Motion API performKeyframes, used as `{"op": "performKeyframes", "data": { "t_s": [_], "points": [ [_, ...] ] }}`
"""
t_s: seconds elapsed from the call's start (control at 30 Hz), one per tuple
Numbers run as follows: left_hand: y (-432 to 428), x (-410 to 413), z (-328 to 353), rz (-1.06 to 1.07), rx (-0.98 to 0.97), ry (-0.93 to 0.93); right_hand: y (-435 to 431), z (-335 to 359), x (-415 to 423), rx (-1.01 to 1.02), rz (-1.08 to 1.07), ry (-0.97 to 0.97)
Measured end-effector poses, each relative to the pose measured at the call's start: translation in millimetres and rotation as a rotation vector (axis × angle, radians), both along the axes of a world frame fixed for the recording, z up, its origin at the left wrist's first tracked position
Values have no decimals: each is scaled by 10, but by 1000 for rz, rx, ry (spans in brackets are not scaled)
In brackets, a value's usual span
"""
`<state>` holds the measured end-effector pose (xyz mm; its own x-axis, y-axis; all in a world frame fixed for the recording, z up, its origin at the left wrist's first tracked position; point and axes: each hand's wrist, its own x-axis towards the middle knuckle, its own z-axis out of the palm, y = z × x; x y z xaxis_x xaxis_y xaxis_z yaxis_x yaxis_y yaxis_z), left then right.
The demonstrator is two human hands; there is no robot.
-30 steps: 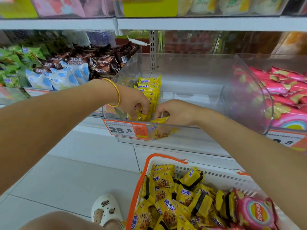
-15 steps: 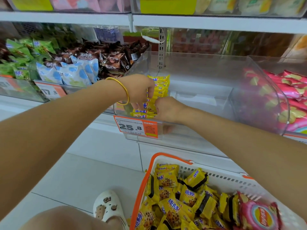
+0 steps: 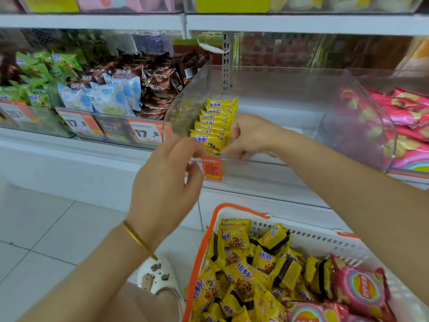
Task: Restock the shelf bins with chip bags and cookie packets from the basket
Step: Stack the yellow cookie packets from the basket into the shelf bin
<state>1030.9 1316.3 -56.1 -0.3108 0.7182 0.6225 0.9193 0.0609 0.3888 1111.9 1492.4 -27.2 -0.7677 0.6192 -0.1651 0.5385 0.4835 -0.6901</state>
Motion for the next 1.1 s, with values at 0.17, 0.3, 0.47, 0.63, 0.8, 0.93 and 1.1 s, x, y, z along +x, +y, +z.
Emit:
{"op": "performKeyframes", "data": {
  "t_s": [0.17, 0.3, 0.47, 0.63, 0.8, 0.93, 1.1],
  "points": [
    [12, 123, -249, 12, -67, 24, -78, 129, 207, 28, -10, 170],
    [12, 114, -379, -6, -117, -23, -332, 247, 598, 4, -10, 405],
    [65, 212, -611, -88, -565, 34, -628, -611, 840, -207, 149, -57],
    [138, 217, -759, -117, -712, 21, -746, -1948, 710, -37, 200, -573],
    [159, 185, -779, -117, -757, 4, -926, -2456, 740, 107, 31, -585],
    [171, 176, -751, -118, -698, -9, -839, -2463, 870, 81, -61, -381],
    [168, 192, -741, -131, -626, -49, -733, -2130, 1052, -43, -51, -152]
  ]
}}
